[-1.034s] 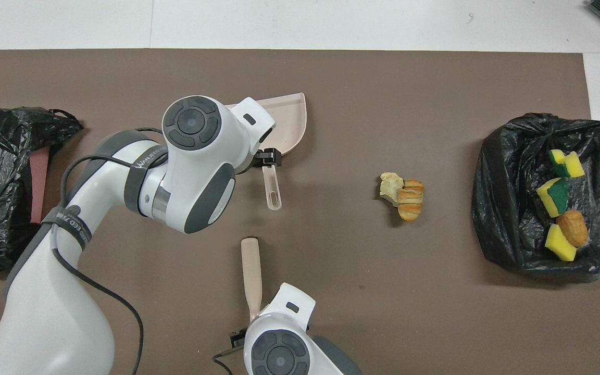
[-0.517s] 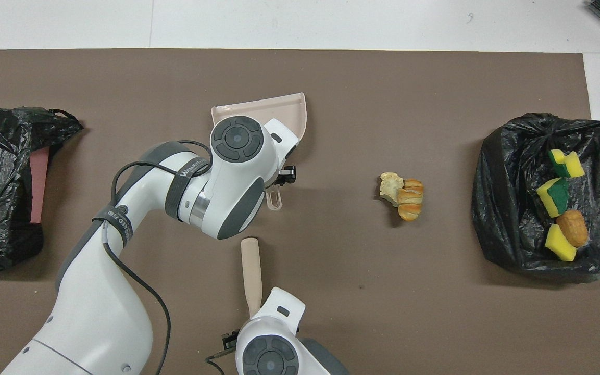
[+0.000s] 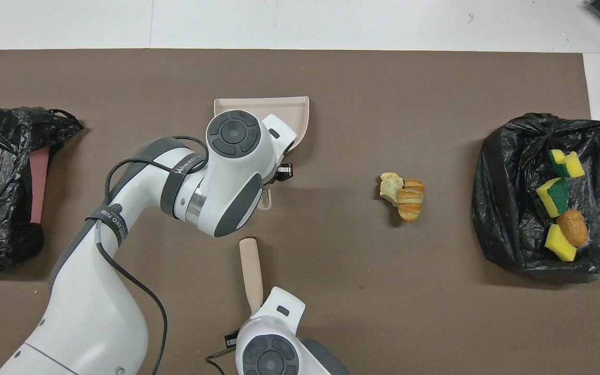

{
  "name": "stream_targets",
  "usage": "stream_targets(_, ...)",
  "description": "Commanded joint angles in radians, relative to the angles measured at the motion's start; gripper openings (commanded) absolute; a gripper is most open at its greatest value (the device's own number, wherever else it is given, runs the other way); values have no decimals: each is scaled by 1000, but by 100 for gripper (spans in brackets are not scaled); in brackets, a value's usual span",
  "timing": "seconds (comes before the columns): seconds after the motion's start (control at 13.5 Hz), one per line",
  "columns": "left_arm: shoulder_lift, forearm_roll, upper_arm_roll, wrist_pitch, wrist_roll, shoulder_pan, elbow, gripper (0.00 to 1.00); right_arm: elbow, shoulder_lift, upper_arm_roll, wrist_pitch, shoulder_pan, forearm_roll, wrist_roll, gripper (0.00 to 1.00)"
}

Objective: Sweep and dump trash in bin
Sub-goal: 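Grasp the brush handle with the right gripper while the left gripper holds the dustpan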

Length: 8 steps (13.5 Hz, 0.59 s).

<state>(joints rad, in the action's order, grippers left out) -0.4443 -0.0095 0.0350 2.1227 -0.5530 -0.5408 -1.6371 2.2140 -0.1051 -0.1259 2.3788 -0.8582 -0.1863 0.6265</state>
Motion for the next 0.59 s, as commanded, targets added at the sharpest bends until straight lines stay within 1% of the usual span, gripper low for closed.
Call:
stream_targets(0.0,62,37,-12,-50,7,8,0,0,-16,-5,2,-6,1,-15,7,0)
stream_targets(0.15,94,37,-14,-92,77,42,0,0,-42,-10,3,-59,2,-6,12,0)
stream_targets(0.37,134,30,-12,-115,192,106,0,0,-62,19,8,-133,15,-2,6,0)
stream_targets(0.52,162,23,-12,-156,324,154,3,0,-60,47,11,-164,30,-2,4,0)
